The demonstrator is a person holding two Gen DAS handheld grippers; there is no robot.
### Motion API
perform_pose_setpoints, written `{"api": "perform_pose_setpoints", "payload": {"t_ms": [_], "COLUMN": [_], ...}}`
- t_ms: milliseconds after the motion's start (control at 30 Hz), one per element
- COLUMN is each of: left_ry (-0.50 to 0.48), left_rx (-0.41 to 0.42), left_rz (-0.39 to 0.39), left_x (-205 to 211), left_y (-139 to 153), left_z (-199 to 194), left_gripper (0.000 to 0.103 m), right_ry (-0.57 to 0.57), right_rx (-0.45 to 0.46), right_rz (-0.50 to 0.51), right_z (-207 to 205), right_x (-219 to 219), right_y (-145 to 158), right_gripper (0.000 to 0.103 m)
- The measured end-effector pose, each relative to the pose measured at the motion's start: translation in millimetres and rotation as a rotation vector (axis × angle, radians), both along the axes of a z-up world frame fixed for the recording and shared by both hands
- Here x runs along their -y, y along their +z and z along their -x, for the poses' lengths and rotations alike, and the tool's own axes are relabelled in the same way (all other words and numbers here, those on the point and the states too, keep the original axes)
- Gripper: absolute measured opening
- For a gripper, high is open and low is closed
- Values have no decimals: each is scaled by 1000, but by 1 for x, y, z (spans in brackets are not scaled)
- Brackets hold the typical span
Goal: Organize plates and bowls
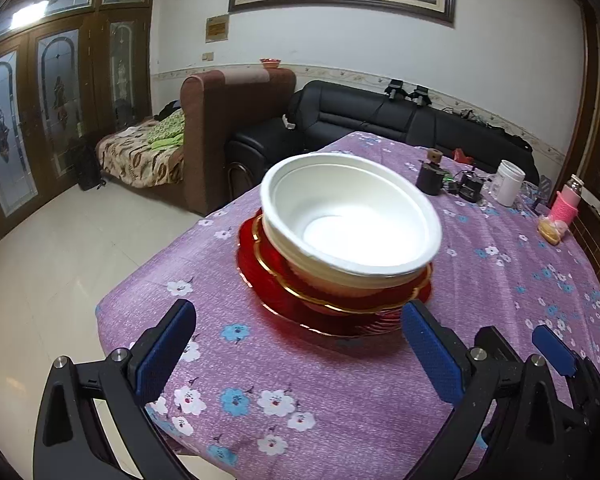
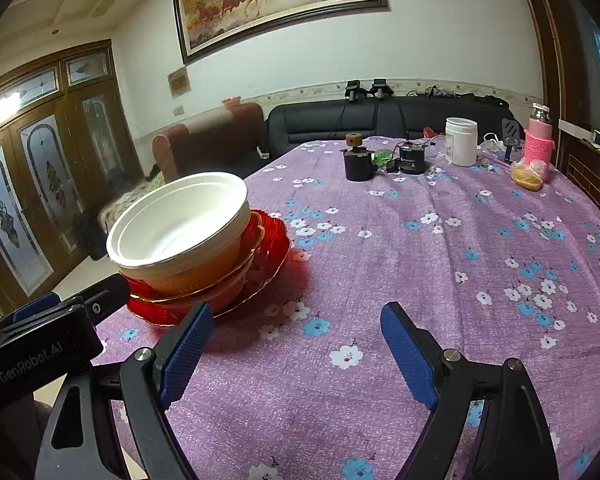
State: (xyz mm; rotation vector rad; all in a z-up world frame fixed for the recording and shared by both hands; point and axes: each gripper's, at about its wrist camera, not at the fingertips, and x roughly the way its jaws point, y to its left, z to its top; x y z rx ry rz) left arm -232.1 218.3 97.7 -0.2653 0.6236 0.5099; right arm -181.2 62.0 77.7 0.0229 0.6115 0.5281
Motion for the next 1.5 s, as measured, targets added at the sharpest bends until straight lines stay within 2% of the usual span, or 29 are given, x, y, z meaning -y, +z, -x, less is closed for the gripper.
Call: {"api": "perform_pose_setpoints", "payload": {"t_ms": [400, 800, 1100, 1500], "left_ry": [-8, -13, 29, 34], "left_rx": [-43, -64, -24, -14], "left_rz": [36, 36, 60, 84], "left_x": [-7, -4, -16, -24], "left_y": [-12, -14, -15, -18], "left_z": [-5, -7, 1, 7], "left_gripper": [102, 102, 102, 102], "right_ry": [13, 13, 13, 41], "right_rx": [-17, -32, -29, -19], "right_rz": [26, 30, 38, 62], "right_z": [0, 1, 2, 10], "right_x": [-7, -5, -5, -19], "right_y": [-7, -11, -13, -14], "right_gripper": [89, 89, 89, 89]}}
